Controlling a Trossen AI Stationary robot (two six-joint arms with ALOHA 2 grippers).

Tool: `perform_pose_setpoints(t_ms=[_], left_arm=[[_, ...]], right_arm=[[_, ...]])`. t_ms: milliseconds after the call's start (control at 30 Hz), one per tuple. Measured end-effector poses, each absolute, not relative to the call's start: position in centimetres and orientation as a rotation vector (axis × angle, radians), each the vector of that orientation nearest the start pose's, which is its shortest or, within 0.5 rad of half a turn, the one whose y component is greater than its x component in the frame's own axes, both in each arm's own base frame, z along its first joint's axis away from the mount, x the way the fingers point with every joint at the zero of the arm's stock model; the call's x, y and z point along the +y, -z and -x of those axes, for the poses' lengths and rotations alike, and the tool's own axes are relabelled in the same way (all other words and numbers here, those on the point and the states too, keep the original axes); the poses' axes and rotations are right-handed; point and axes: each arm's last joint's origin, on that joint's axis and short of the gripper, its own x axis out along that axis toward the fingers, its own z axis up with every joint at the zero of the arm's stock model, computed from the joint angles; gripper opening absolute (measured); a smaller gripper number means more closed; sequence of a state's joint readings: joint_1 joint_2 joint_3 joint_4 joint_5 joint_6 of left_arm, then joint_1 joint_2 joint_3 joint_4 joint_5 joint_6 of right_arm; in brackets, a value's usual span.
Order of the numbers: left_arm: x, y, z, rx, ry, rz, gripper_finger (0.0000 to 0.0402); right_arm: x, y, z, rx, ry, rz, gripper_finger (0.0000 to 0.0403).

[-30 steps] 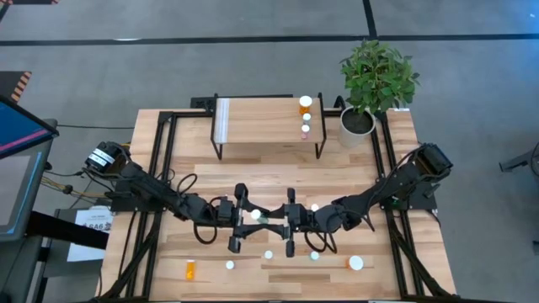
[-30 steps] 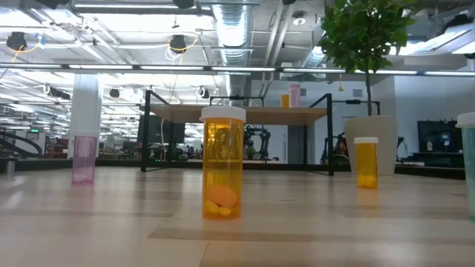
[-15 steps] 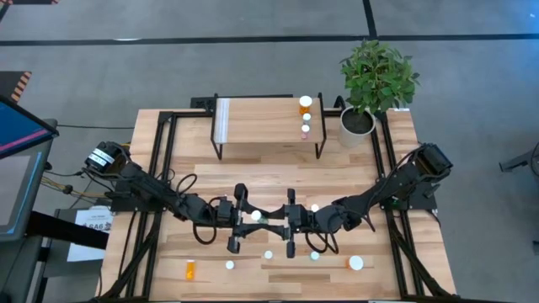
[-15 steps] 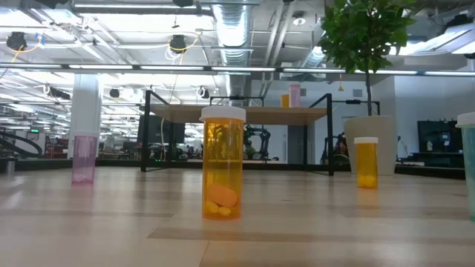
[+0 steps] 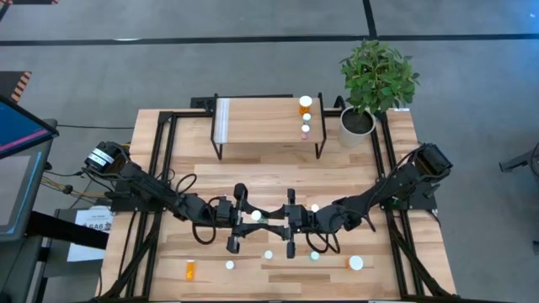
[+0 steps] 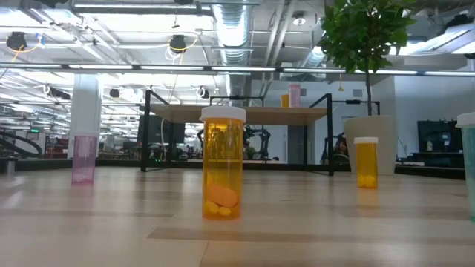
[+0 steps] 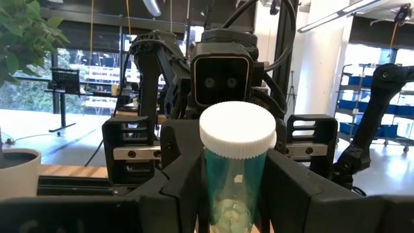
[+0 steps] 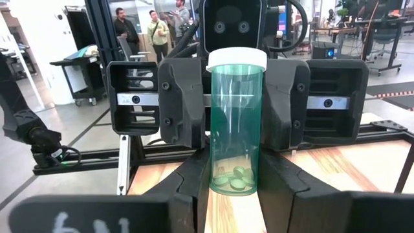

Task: Pick and place medicine bottles onto shelf by color
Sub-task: Put the top small blue pill bottle on the shelf

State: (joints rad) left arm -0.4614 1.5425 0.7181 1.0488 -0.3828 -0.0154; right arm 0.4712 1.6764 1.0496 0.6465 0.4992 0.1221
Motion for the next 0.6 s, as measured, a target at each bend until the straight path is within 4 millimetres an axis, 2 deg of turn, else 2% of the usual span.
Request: perform_pose_setpoints(t_ms=[600], left_arm=[[-12.99,-24.78,-28.73,-0.188,0.044,0.121,0.0128]], right_arm=[[15.93,-27.32,-33.93,-0.024,0.026,-0.116,0.0119]])
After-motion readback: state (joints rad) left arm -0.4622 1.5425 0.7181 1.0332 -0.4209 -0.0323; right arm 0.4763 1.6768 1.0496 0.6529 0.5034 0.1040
